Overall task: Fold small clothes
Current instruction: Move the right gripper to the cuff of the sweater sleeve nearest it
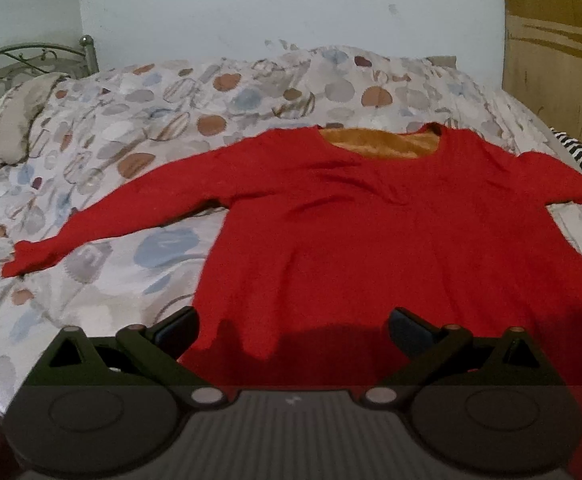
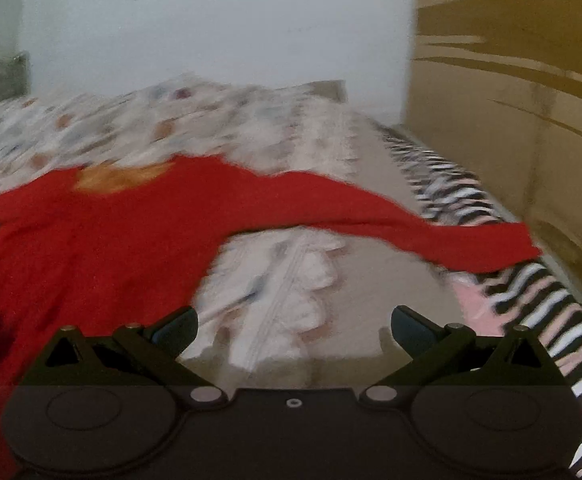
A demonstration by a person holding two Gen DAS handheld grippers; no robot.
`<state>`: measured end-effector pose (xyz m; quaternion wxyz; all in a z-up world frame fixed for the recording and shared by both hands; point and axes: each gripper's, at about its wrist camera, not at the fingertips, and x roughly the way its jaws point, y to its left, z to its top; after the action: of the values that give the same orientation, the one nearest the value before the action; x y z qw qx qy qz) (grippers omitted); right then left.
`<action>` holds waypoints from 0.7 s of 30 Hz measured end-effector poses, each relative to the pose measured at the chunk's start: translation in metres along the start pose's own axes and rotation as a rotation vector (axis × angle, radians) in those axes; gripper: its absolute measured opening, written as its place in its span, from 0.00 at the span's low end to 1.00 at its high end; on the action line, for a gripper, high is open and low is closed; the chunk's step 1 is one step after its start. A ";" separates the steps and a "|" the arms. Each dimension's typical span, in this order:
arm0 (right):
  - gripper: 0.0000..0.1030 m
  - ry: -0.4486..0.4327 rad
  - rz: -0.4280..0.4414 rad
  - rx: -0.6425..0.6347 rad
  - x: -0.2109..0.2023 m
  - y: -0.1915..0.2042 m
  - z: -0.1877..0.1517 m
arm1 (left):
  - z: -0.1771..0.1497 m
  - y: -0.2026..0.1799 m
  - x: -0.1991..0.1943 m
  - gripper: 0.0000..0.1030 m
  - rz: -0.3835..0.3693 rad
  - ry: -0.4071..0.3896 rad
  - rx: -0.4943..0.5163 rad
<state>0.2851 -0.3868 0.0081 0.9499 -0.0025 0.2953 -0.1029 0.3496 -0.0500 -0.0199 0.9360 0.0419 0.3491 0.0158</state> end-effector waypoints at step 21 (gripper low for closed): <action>1.00 -0.134 -0.310 0.218 0.107 -0.146 0.007 | -0.021 -0.013 0.056 1.00 -0.085 -0.102 -0.050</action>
<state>0.3463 -0.5507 -0.0367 0.9348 0.0482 0.2148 -0.2787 0.3785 -0.0579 -0.0737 0.9532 0.0044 0.3019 -0.0171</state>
